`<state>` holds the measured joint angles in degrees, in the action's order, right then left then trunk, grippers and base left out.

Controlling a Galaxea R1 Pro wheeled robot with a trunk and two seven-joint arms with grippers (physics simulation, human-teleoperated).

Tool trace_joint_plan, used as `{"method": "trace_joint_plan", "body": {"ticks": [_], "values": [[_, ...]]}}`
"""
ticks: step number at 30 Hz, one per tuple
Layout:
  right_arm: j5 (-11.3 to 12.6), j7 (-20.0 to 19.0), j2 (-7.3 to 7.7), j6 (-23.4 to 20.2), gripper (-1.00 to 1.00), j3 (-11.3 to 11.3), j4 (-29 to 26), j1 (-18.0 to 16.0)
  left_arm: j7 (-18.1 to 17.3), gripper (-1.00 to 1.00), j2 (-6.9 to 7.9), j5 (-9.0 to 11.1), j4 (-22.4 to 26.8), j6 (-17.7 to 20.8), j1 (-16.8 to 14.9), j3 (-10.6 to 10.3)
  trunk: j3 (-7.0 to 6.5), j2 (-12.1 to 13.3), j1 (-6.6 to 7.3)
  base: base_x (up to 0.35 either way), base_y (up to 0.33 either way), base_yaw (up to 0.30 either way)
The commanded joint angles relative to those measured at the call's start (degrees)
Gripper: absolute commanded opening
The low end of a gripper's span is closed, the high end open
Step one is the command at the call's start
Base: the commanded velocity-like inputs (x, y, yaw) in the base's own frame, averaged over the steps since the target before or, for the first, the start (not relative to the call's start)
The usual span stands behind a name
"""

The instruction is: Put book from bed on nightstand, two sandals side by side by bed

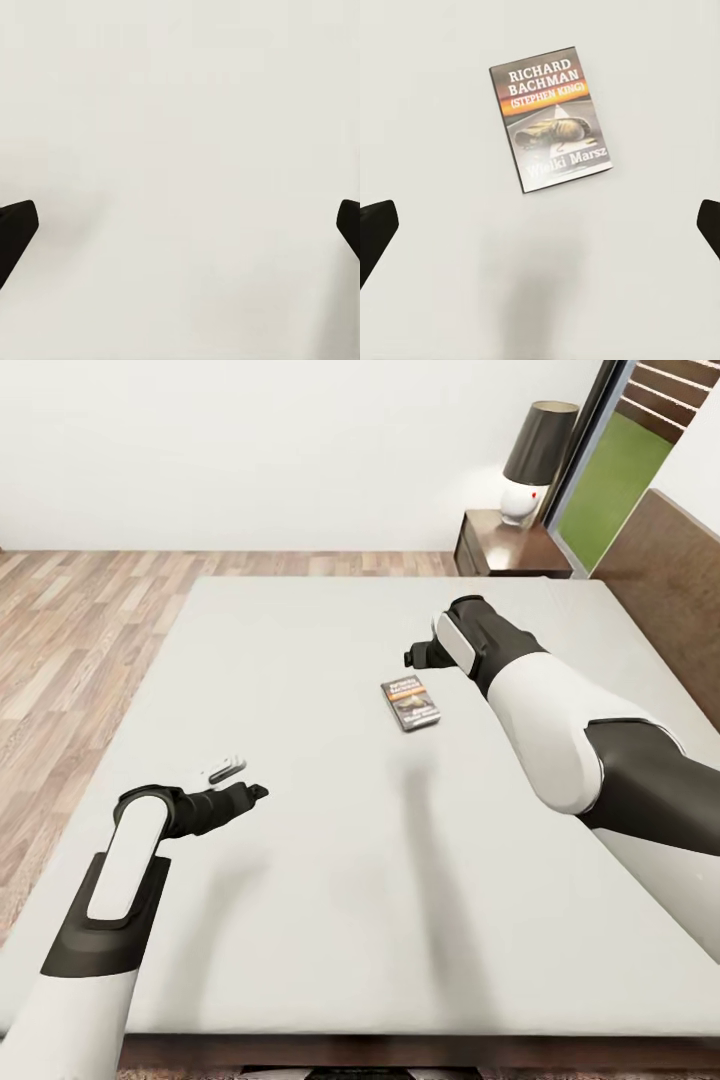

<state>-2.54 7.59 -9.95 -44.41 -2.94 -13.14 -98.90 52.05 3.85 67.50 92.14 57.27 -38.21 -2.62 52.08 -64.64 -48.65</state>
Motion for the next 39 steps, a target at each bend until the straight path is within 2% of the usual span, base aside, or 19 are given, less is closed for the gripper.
{"method": "trace_joint_plan", "body": {"ticks": [1,21,24,29,39], "values": [[-0.25,0.15,-0.04,-0.22,1.0,-0.31,-0.06,0.02,0.54,1.0,0.0,0.5,0.06,0.13,-0.07,-0.1,0.12,-0.03,0.0,0.0,0.0,0.0],[-0.11,0.08,-0.04,0.02,1.0,0.05,-0.61,0.37,0.34,1.0,-0.26,0.59,0.06,0.27,0.02,0.17,0.58,-0.03,0.0,0.0,0.0,0.0],[-0.1,0.07,-0.04,-0.04,1.0,0.02,-0.63,0.32,0.33,1.0,-0.17,1.54,0.06,0.29,-0.14,0.23,0.71,-0.03,0.0,0.0,0.0,0.0],[-0.1,0.06,-0.04,-0.17,1.0,-0.14,-0.65,-0.31,0.5,1.0,0.27,4.47,0.06,0.35,-0.71,0.03,1.05,-0.03,0.0,0.0,0.0,0.0],[-0.09,0.05,-0.04,-0.24,1.0,-0.23,-0.57,-0.68,0.98,1.0,0.36,6.34,0.06,1.59,-1.27,0.07,1.89,-0.03,0.0,0.0,0.0,0.0]]}}
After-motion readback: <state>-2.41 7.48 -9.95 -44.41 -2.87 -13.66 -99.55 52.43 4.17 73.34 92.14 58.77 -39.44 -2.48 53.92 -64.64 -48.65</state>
